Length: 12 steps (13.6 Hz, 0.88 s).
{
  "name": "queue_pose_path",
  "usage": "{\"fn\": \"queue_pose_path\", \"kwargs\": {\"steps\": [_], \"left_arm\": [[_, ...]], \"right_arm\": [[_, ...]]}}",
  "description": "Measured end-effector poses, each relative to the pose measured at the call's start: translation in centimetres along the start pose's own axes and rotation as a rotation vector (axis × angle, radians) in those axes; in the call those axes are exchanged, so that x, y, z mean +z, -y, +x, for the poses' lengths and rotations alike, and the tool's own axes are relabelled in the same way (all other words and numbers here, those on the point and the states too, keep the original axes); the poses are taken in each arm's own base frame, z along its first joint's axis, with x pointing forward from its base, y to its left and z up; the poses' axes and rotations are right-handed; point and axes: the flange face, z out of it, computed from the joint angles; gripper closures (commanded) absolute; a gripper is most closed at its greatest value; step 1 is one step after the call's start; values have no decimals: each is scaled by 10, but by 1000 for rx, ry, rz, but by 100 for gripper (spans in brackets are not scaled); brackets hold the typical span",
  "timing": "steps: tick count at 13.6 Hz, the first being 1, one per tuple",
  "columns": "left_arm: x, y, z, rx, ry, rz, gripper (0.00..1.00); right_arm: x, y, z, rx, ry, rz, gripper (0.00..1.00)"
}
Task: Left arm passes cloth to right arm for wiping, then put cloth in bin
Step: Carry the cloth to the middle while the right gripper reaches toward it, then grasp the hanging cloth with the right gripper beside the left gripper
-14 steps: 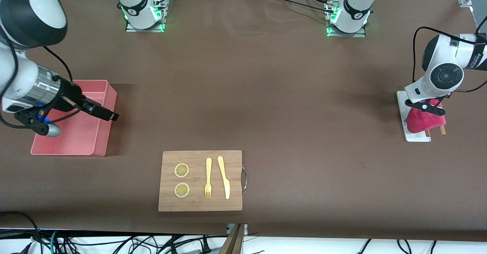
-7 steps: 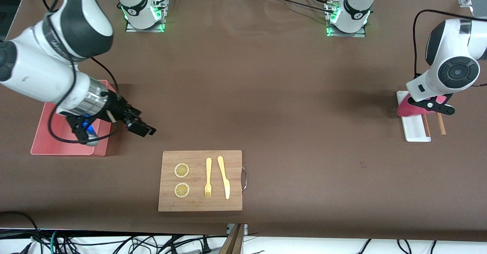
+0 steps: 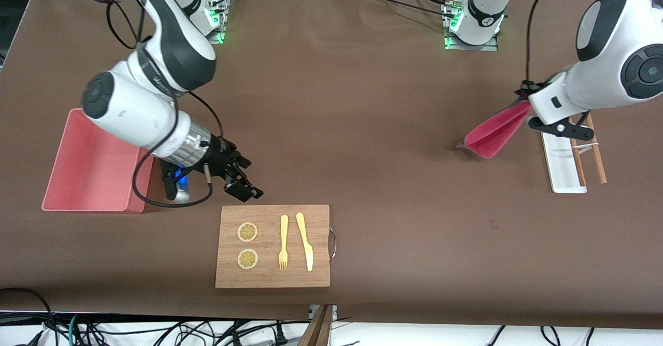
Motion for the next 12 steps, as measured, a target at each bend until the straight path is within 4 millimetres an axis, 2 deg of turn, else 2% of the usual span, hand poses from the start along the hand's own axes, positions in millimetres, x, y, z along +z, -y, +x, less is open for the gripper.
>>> {"fn": "queue_pose_path", "kwargs": {"steps": [3, 8, 10, 12], "left_arm": [[4, -63, 11, -106, 30, -222, 100], [-18, -176, 29, -258, -7, -389, 100], [-23, -209, 37, -304, -33, -466, 100], [-26, -234, 44, -360, -52, -557, 100]], "right_arm": [[38, 1, -21, 89, 26, 25, 0], [98, -3, -65, 181, 83, 59, 0], [121, -9, -78, 178, 100, 46, 0], [136, -13, -88, 183, 119, 48, 0]]}}
